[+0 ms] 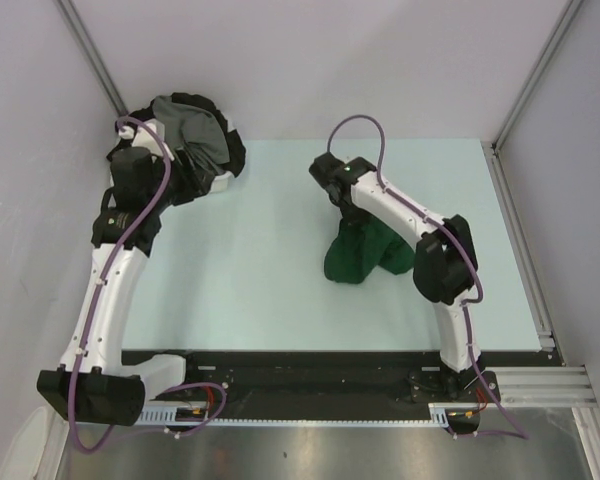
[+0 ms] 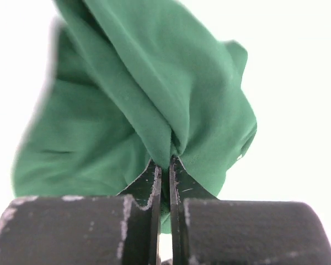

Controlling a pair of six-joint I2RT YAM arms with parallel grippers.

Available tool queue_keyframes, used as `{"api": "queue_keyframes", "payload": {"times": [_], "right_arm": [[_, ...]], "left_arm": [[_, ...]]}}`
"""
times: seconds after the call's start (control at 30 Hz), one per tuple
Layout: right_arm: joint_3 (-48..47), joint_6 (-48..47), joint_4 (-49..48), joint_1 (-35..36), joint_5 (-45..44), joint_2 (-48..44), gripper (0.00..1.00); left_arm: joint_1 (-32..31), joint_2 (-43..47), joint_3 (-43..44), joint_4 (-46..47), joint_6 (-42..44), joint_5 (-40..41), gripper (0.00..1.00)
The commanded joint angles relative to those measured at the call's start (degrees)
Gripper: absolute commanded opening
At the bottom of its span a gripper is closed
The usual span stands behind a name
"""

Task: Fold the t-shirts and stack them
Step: Flatten out the tshirt

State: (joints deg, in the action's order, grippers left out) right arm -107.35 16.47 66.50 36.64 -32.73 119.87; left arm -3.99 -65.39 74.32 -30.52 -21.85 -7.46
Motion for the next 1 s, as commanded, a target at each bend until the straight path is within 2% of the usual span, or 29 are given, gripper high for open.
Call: {"api": "queue_keyframes", "payload": {"times": [0.0, 0.13, 0.23, 0.47, 0.63, 0.67, 0.77, 0.8, 0.87, 0.9, 0.97], "right_arm": [[-15.91, -0.2, -0.23, 3.69, 1.18, -1.5, 0.0], [-29.62, -0.12, -0.05, 6.07, 4.16, 2.98, 0.0], [-35.63, -0.65, -2.06, 7.91, 4.78, 4.58, 0.0], [-44.16, -4.33, -9.89, 7.75, 6.97, 1.16, 0.0], [-45.5, -6.19, -13.15, 6.6, 7.16, -1.57, 0.0], [-44.45, -5.92, -12.63, 6.25, 6.2, -2.27, 0.0], [-30.42, -5.13, -11.83, 3.79, -2.91, -7.01, 0.0], [-19.15, -4.44, -11.92, 2.83, -4.78, -10.16, 0.0], [-8.37, -2.33, -11.92, -1.47, -7.51, -13.16, 0.0], [2.48, -0.14, -12.18, -3.14, -7.87, -15.79, 0.0], [10.72, 1.19, -13.06, -8.48, -7.88, -18.0, 0.0]], "left_arm": [[-1.02, -0.53, -0.41, 1.61, 1.54, 0.17, 0.61], [-1.72, -1.67, -0.15, 1.52, 1.89, 0.34, 0.61], [-2.6, -2.29, 0.03, 1.34, 2.33, 0.87, 0.61], [-4.27, -2.29, -0.32, 0.11, 3.56, 2.63, 0.61], [-5.33, -3.25, -0.41, 0.82, 3.39, 2.54, 0.61], [-5.59, -3.34, -0.32, 0.73, 3.39, 2.8, 0.61], [-5.94, -3.61, -0.14, 1.25, 3.39, 2.98, 0.61], [-5.94, -3.78, 0.2, 1.26, 3.39, 3.07, 0.61], [-6.12, -3.7, 0.56, 1.26, 3.56, 3.16, 0.62], [-6.21, -3.7, 1.08, 1.17, 3.74, 3.24, 0.62], [-6.29, -3.7, 1.35, 0.82, 3.83, 3.33, 0.62]]}}
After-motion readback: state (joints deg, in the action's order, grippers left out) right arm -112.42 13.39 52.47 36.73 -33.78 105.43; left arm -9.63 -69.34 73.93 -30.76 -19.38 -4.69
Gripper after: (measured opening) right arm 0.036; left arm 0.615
